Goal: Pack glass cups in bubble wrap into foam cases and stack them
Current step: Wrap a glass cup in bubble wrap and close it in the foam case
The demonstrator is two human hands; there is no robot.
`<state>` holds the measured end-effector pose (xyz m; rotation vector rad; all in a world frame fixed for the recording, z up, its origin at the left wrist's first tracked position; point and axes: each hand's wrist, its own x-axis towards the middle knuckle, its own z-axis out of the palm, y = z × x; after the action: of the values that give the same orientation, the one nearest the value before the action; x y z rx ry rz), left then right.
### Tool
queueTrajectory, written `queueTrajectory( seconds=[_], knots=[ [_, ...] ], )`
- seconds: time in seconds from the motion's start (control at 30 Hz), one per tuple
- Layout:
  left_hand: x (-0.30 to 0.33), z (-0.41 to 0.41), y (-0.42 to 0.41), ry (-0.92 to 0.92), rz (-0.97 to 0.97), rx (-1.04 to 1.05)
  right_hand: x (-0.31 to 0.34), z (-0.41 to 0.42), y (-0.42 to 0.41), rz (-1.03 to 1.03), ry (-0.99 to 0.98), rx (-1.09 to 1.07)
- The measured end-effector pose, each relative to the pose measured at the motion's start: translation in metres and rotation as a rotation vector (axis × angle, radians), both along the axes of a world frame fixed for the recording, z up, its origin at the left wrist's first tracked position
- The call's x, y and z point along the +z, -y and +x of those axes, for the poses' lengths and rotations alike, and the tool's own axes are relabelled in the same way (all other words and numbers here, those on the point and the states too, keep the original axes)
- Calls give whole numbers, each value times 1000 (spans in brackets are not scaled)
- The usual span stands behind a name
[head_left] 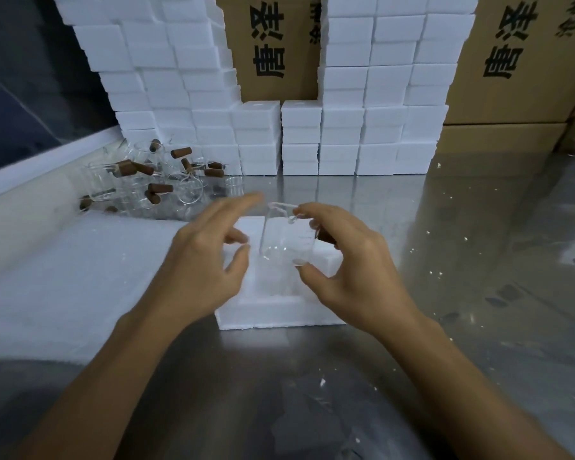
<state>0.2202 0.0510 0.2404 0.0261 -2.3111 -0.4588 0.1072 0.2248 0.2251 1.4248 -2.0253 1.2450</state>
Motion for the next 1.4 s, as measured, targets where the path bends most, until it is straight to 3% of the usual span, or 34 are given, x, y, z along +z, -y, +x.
queueTrajectory(
  seconds=[0.13,0.2,0.3,0.37,0.63,0.77,0.87,1.13,1.3,1.4],
  knots=[
    [4,8,36,-66,12,539,0,-7,-6,-125,46,-73],
    [2,12,57,61,62,770,1,-8,-8,-155,73,-96],
    [-4,14,71,305,204,940,3,-4,-6,-156,114,-101],
    [-7,12,72,346,244,966,2,-2,-4,-153,121,-99],
    [-8,10,70,208,184,870,-1,-2,-4,-164,138,-123],
    [2,7,55,-160,19,537,-2,-3,-3,-194,133,-137],
    [3,3,37,-286,-72,282,-2,-3,-3,-236,102,-181],
    [-2,-5,11,-146,-215,79,-3,-8,-4,-252,117,-253],
    [-5,0,4,55,-28,22,-3,-5,-1,-274,102,-243],
    [-8,-2,3,20,103,48,-2,-5,-1,-277,102,-231]
  ],
)
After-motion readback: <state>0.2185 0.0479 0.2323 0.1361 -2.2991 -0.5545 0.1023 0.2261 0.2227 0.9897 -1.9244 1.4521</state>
